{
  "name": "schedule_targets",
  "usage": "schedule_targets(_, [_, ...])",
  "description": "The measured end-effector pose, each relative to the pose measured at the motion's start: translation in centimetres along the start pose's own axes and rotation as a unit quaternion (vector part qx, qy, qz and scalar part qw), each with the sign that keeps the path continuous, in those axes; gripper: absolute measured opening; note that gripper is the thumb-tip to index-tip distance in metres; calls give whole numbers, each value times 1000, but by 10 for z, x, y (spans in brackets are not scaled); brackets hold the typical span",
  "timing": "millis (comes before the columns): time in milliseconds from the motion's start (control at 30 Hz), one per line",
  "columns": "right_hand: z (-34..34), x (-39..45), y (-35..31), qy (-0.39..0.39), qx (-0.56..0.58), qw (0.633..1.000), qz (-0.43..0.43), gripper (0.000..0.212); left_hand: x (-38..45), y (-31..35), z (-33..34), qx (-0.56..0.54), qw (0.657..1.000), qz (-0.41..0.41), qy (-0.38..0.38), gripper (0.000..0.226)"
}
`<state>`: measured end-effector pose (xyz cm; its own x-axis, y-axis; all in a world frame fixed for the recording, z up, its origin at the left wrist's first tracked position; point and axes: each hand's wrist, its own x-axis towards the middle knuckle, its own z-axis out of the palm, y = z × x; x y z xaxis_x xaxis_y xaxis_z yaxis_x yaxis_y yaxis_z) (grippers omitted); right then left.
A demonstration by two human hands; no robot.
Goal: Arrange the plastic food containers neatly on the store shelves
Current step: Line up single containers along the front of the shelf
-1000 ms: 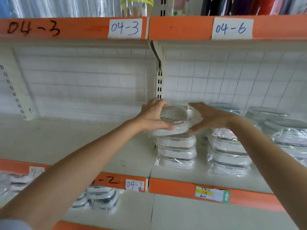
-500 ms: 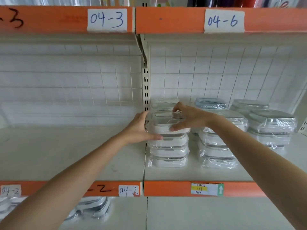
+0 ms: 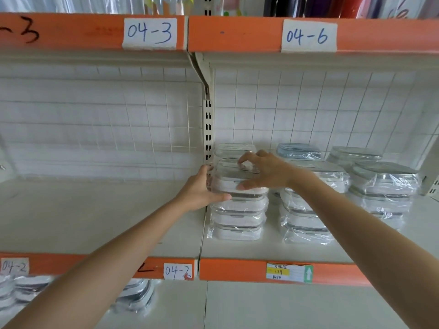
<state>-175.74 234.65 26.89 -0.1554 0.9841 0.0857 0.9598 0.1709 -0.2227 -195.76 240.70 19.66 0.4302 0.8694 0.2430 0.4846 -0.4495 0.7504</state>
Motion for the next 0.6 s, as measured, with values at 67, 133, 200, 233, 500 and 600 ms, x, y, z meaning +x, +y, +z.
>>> schedule_targets(67, [0, 0, 0, 8, -11, 1000, -5, 66, -2, 0, 3, 9, 1000, 0, 16, 92])
schedule_targets(133, [-2, 1, 0, 14, -11, 1000, -18, 67, -4, -1, 6, 14, 999, -3, 37, 86])
schedule_targets(200, [-1, 2, 2, 7, 1, 1000, -26, 66, -6, -2, 6, 21, 998, -4, 52, 82])
schedule_targets(233, [-1, 3, 3, -2, 8, 1000, -28, 66, -7, -2, 6, 26, 998, -3, 56, 81])
schedule_targets(500, [-4, 5, -14, 5, -122, 992, -43, 67, -24, -3, -9, 85, 996, 10, 21, 56])
schedule_targets(600, [8, 0, -33, 53, -191, 978, -66, 70, -41, -6, -21, 120, 993, 18, 4, 42])
